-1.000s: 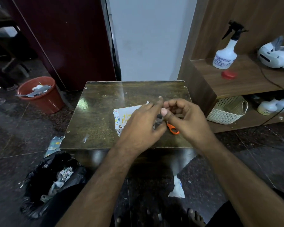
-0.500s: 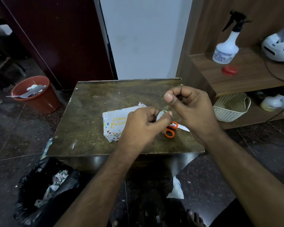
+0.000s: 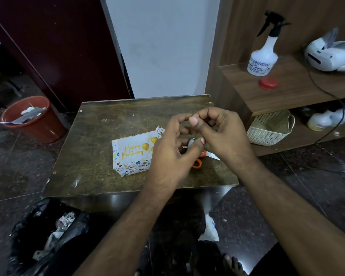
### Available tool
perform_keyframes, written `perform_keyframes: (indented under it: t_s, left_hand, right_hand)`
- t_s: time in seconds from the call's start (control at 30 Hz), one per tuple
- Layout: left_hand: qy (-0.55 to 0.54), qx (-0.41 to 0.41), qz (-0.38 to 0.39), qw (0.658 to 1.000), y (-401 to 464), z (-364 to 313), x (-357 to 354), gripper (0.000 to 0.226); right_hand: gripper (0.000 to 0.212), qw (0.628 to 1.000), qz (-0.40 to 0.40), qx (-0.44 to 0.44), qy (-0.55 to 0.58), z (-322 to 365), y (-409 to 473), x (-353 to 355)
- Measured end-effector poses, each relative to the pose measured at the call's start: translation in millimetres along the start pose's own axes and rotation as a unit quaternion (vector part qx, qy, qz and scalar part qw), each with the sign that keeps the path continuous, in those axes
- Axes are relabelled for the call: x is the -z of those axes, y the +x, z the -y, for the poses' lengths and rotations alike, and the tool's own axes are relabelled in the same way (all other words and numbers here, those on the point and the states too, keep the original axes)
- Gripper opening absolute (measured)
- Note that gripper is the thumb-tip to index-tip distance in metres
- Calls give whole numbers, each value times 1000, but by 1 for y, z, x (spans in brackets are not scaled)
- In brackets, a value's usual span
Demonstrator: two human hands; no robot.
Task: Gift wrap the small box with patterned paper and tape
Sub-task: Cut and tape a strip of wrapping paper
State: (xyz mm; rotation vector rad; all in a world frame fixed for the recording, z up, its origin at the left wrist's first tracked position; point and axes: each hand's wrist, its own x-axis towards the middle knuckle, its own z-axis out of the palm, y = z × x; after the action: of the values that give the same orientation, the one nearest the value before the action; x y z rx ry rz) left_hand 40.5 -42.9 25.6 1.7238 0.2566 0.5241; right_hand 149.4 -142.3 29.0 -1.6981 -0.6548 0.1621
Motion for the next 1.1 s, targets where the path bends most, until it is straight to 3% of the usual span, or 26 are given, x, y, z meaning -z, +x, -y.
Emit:
perform_keyframes:
  t_s: [0.23, 0.43, 0.57, 0.77, 0.93, 1.1]
  left_hand:
    - [-33, 14, 1, 999, 0, 2, 1, 38]
    - [-53, 28, 5, 998, -1, 2, 3, 17]
    - [-62, 61, -2, 996, 2, 3, 7, 21]
    - [-70, 73, -27, 995, 5, 6, 11, 27]
    - [-42, 77, -38, 995, 8, 11, 15, 36]
    - [-18, 68, -33, 997, 9, 14, 17, 36]
  right_hand:
    - [12, 999, -44, -6, -3, 1, 0, -5]
    - [16, 999, -44, -19, 23, 1, 2, -5]
    - [20, 999, -34, -15, 10, 1, 1, -2]
    - [15, 993, 11, -16, -117, -6, -1, -1]
    - [11, 929, 139, -15, -343, -12, -10, 4]
    - [40, 867, 210, -50, -450, -6, -21, -3]
